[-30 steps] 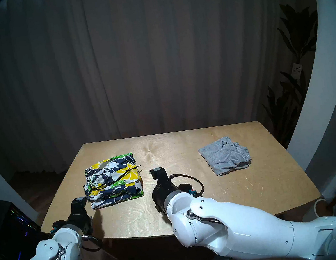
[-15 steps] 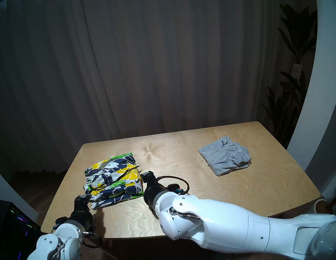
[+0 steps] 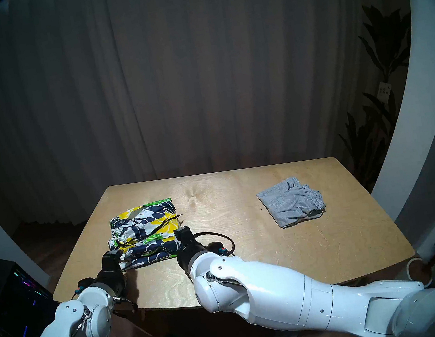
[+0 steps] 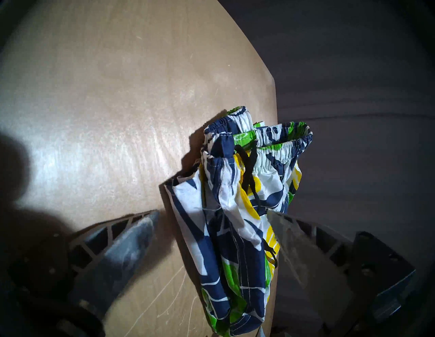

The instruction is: Fold pants twice and stack them

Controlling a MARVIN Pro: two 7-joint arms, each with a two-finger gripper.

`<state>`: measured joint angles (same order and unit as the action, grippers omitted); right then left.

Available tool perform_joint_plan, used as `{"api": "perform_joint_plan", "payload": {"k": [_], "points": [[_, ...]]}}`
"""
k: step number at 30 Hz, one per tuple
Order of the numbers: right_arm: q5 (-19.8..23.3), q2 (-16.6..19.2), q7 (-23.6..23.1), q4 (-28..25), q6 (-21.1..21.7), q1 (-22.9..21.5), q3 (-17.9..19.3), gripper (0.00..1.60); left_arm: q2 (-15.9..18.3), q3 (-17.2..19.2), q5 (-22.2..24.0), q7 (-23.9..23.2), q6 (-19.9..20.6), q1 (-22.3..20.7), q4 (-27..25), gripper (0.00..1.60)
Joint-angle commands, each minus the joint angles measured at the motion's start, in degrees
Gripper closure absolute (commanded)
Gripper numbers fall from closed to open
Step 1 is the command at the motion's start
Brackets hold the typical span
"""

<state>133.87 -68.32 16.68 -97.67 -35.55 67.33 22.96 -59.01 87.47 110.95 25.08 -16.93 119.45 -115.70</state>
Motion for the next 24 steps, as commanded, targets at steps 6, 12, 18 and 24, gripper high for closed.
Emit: {"api": "perform_joint_plan", "payload": {"k": [6,12,18,24], "points": [[0.1,-6.1,-1.4,3.1,-2.1,-0.5,0.2,0.00,0.0,0.1,0.1,-1.5,1.1,-3.4,2.9,0.00],[0.4,-8.3,-1.3,5.7,-2.6,-0.7,0.1,0.00,0.1,-0.2,0.5,-2.0,2.7,-5.1,5.0,0.00],[0.4,-9.9,-1.5,8.0,-2.7,-0.9,0.0,0.00,0.1,-0.9,1.0,-2.5,4.4,-6.8,7.1,0.00],[0.8,-11.3,-2.3,10.7,-2.3,-1.1,0.1,0.00,0.1,-1.8,1.3,-3.0,5.4,-8.3,8.7,0.00]]}}
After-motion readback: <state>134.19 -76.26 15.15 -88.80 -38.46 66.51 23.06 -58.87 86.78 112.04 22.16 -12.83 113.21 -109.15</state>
